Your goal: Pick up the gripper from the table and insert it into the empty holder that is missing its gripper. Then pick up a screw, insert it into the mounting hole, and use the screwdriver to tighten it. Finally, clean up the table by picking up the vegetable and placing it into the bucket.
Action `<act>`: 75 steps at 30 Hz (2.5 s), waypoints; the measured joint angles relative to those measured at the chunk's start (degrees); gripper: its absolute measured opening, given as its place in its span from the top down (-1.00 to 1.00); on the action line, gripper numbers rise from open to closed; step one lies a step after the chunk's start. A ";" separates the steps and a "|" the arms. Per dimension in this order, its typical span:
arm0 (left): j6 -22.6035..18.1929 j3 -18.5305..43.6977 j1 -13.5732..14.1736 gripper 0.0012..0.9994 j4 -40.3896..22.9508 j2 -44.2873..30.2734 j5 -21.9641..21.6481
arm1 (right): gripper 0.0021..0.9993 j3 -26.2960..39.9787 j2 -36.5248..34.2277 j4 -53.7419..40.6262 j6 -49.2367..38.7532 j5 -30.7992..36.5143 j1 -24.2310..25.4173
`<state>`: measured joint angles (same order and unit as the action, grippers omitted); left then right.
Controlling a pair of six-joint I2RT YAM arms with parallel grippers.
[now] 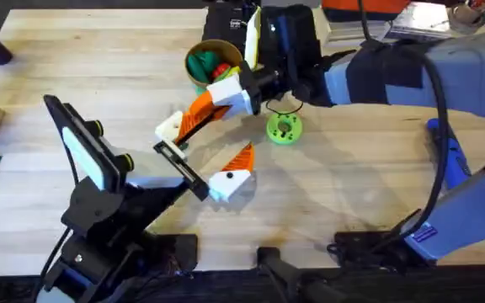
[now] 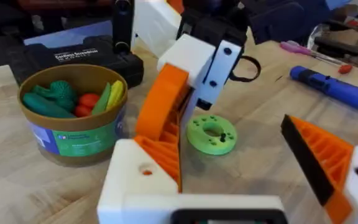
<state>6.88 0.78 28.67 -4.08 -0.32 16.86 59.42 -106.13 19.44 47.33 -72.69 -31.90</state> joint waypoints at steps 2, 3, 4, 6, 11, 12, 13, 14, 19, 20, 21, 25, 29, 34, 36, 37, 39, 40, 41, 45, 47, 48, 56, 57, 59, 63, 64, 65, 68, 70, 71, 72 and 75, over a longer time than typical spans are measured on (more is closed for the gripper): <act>0.00 0.00 0.00 -0.97 0.00 0.00 0.04 | 0.98 0.00 0.00 0.21 0.00 0.02 -0.02; 0.00 0.00 0.00 -0.97 0.00 0.00 0.09 | 0.98 0.00 0.00 0.26 0.00 0.02 -0.02; 0.00 0.00 -0.07 -0.97 0.00 0.00 0.20 | 0.98 0.00 0.00 0.26 0.00 0.02 -0.02; 0.00 0.00 -0.22 -0.97 0.00 0.00 0.48 | 0.98 0.00 0.00 0.26 0.00 0.02 -0.02; 0.01 0.00 -0.47 -0.97 0.00 0.00 1.24 | 0.98 0.00 0.00 0.26 0.00 0.00 -0.02; 0.00 0.00 -0.52 -0.97 0.00 0.00 1.39 | 0.98 0.00 0.00 0.26 0.00 0.00 -0.02; 0.02 0.00 -0.55 -0.97 0.00 0.02 1.49 | 0.98 0.00 0.00 0.26 0.00 0.00 -0.02; 0.02 0.00 -0.55 -0.97 0.00 0.01 1.54 | 0.98 0.00 0.00 0.25 0.00 0.00 -0.02; 0.02 0.00 -0.66 -0.97 0.00 0.00 1.74 | 0.98 0.00 0.00 0.24 0.00 -0.01 -0.02; 0.02 0.00 -0.66 -0.97 0.00 0.00 1.75 | 0.98 0.00 0.00 0.25 0.00 -0.01 -0.02; 0.00 0.00 -0.66 -0.97 0.00 0.00 1.75 | 0.98 0.00 0.00 0.24 0.00 -0.02 -0.02; 0.00 0.00 -0.66 -0.97 0.00 0.00 2.05 | 0.90 0.00 0.00 0.22 -0.02 -0.19 0.10; -0.07 0.00 -0.66 -0.97 0.04 0.00 3.09 | 0.78 0.00 0.00 -0.09 -0.20 -0.74 0.35; -0.46 0.00 -0.31 -0.97 0.24 0.02 6.43 | 0.61 0.00 0.00 -0.14 -0.46 -1.16 -0.15; -0.50 0.00 -0.31 -0.97 0.24 0.02 6.66 | 0.58 0.00 -0.01 -0.20 -0.48 -1.29 -0.11; -0.63 0.00 -0.31 -0.97 0.26 0.02 6.71 | 0.55 0.00 0.00 -0.18 -0.61 -1.29 -0.11; -0.79 0.00 -0.31 -0.97 0.26 0.02 6.81 | 0.50 0.00 0.00 -0.24 -0.63 -1.27 -0.07; -0.88 0.00 -0.31 -0.97 0.26 0.02 6.91 | 0.48 0.00 0.00 -0.24 -0.63 -1.29 -0.07; -0.90 0.00 -0.31 -0.97 0.26 0.02 6.95 | 0.46 0.00 -0.02 -0.24 -0.66 -1.31 -0.04; -1.45 0.00 -0.31 -0.97 0.53 0.02 7.76 | 0.37 0.00 -0.02 -0.37 -0.66 -2.19 0.44; -1.82 0.00 -0.31 -0.97 0.78 0.02 8.30 | 0.32 0.00 -0.01 -0.42 -0.68 -2.73 0.65; -1.93 0.00 -0.31 -0.97 0.88 0.02 8.60 | 0.30 0.00 0.00 -0.44 -0.68 -3.05 0.80; -1.95 0.00 0.50 -0.97 0.44 0.02 13.25 | -0.06 0.00 0.00 -0.26 -0.68 -5.89 1.81; -1.95 0.00 0.50 -0.97 0.44 0.01 13.52 | -0.15 0.00 -0.01 -0.26 -0.70 -6.23 1.96; -1.95 0.00 0.50 -0.97 0.44 0.00 13.74 | -0.43 0.00 0.00 -0.30 -0.63 -6.56 2.30; -1.95 0.00 0.50 -0.97 0.44 0.02 14.03 | -0.98 0.00 -0.01 -0.25 -1.45 -6.91 3.10; -1.95 0.00 0.50 -0.97 0.44 0.02 14.05 | -0.98 0.00 -0.02 -0.26 -1.71 -7.01 3.33; -1.93 0.00 0.50 -0.97 0.44 0.02 14.05 | -0.98 0.00 -0.02 -0.29 -2.07 -7.22 3.63; -1.95 0.00 0.50 -0.97 0.44 0.02 14.08 | -0.99 0.00 0.00 -0.31 -3.57 -9.37 4.75; -1.95 0.00 0.50 -0.97 0.44 0.01 14.11 | -0.99 0.00 -0.01 -1.43 -4.35 -10.78 5.68; -1.95 0.00 0.50 -0.97 0.44 0.02 14.16 | -0.99 0.00 0.00 -2.66 -4.70 -11.32 6.12; -1.95 0.00 0.50 -0.97 0.44 0.01 14.24 | -0.99 0.00 0.00 -4.14 -5.28 -11.60 6.46; -1.95 0.00 0.50 -0.97 0.44 0.02 14.25 | -0.99 0.00 -0.02 -10.33 -8.22 -12.35 7.31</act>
<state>4.93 0.78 29.17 -3.64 -0.30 31.11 59.42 -106.14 9.11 39.11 -85.04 -24.60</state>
